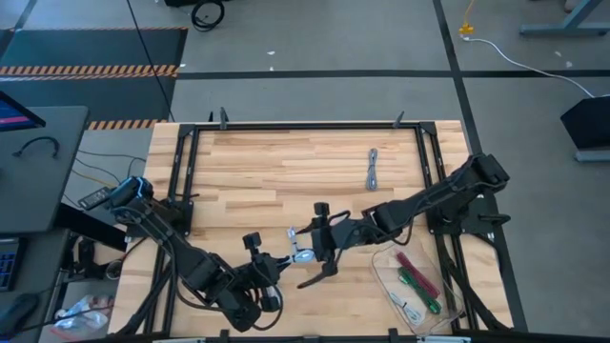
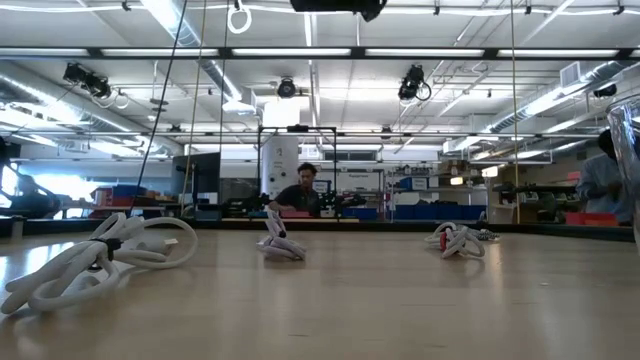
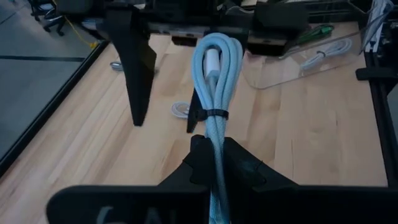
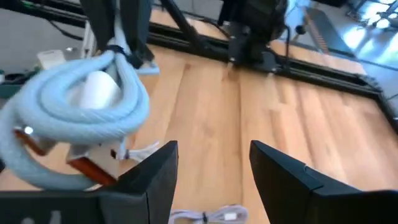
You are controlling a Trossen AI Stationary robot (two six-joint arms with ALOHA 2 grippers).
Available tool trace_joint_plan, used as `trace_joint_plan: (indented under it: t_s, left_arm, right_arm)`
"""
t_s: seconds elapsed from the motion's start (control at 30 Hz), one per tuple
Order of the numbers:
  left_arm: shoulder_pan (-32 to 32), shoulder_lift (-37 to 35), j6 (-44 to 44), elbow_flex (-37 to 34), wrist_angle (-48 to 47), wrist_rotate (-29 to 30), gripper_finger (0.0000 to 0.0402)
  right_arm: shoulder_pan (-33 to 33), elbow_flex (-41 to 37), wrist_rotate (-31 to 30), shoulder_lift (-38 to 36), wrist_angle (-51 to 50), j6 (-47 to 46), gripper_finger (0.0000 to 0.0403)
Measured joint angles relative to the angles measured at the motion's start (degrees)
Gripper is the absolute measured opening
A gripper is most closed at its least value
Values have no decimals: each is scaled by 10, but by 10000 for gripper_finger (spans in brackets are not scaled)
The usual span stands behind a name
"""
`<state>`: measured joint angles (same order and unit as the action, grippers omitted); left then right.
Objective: Pick and place USB-C Cables
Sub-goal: Put the blue charger cable into the transparent bin
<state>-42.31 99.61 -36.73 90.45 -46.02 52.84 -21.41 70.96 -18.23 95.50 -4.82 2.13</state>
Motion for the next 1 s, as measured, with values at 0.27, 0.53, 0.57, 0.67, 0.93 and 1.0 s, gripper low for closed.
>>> trace_joint_plan:
  t_s: [0.27, 0.53, 0.57, 0.67, 0.93, 1.0]
  left_arm:
    - [1, 0, 1, 0, -5, -1, 22]
    - [1, 0, 1, 0, -3, -2, 22]
    - [1, 0, 0, 0, -3, -2, 22]
    - [1, 0, -1, 0, -3, -2, 22]
    - [2, 0, -1, 0, -4, -2, 22]
    - [2, 0, -1, 0, -4, -2, 22]
  right_arm:
    - [-23, 1, 63, -10, 38, 2, 205]
    - [-51, 2, 56, -19, 41, -4, 205]
    - [-52, 2, 55, -20, 40, -4, 205]
    - [-52, 2, 53, -20, 42, -4, 204]
    - [-44, 2, 53, -20, 52, -5, 190]
    - [-42, 2, 53, -21, 59, -5, 184]
